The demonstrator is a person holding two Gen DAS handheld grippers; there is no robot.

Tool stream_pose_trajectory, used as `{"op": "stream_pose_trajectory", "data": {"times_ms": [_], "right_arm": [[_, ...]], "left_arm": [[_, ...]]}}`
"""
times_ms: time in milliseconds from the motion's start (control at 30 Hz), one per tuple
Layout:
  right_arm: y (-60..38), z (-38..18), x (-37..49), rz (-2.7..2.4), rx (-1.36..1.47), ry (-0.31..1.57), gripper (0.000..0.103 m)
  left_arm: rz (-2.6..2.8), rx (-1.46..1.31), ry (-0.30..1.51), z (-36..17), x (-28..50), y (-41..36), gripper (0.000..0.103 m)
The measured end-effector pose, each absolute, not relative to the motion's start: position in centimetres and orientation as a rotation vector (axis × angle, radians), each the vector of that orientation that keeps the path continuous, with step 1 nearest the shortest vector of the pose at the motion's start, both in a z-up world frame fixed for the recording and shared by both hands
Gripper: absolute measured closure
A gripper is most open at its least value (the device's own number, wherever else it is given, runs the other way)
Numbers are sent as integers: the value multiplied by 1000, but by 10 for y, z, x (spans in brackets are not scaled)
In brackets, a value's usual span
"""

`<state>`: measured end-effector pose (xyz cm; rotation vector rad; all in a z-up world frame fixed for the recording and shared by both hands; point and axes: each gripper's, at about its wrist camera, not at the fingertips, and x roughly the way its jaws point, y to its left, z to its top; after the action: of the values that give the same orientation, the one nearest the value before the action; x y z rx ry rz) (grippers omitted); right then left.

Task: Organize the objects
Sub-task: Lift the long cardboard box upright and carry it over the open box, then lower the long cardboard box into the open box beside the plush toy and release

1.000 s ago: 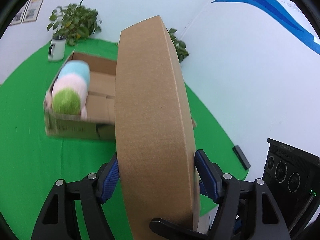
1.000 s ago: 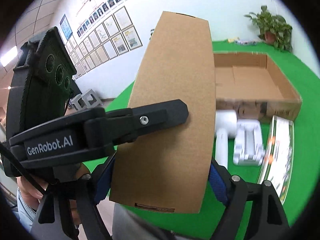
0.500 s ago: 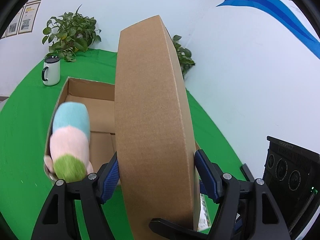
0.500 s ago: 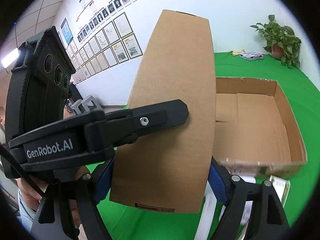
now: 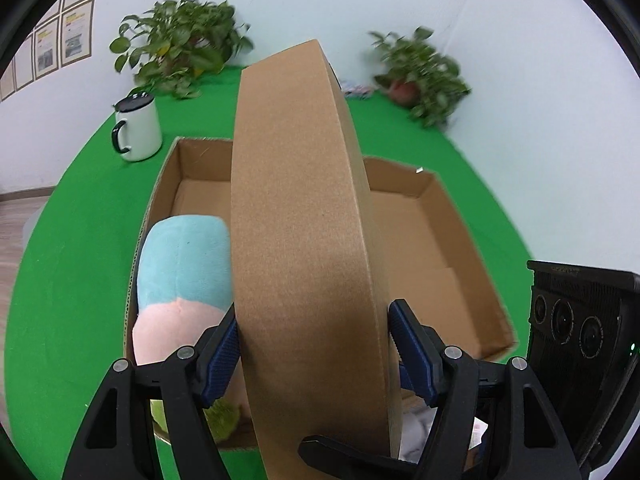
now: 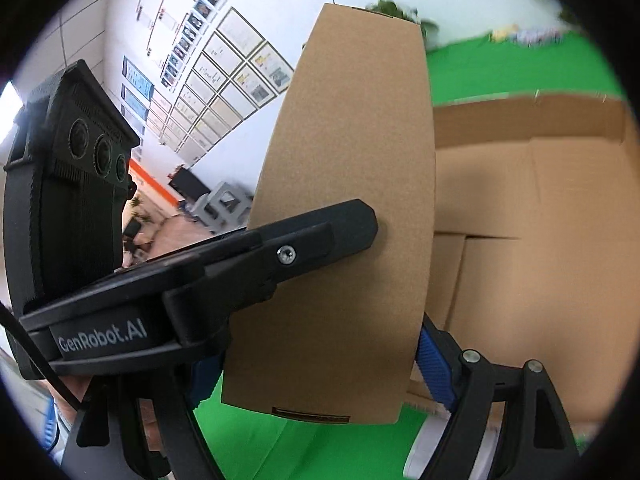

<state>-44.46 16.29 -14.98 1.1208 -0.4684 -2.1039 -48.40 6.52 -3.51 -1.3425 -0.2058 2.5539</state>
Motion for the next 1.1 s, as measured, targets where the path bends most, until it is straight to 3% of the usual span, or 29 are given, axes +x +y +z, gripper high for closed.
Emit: {"op": "stream_pose_trajectory", "data": {"times_ms": [333, 667, 733, 800, 1033, 1100], "right_arm": [[183, -206, -465, -1958, 1241, -614, 18], [212, -219, -457, -2005, 1300, -570, 17], [212, -224, -453, -2005, 1309, -553, 21], [204, -221, -441, -1981, 1325, -556, 28], [194, -217, -437, -2013, 1330, -492, 29], [192, -215, -432, -2038, 1331, -460, 29]], "left_arm": [[2550, -1549, -88, -94, -505, 83, 38], [2591, -1668, 19, -122, -517, 88, 44], [2595, -1672, 37, -125, -515, 89, 44], [2581, -1675, 22, -127, -511, 89, 45], [2603, -1569, -127, -99, -493, 66, 45], [2638, -1494, -114, -85, -479, 61, 39]]}}
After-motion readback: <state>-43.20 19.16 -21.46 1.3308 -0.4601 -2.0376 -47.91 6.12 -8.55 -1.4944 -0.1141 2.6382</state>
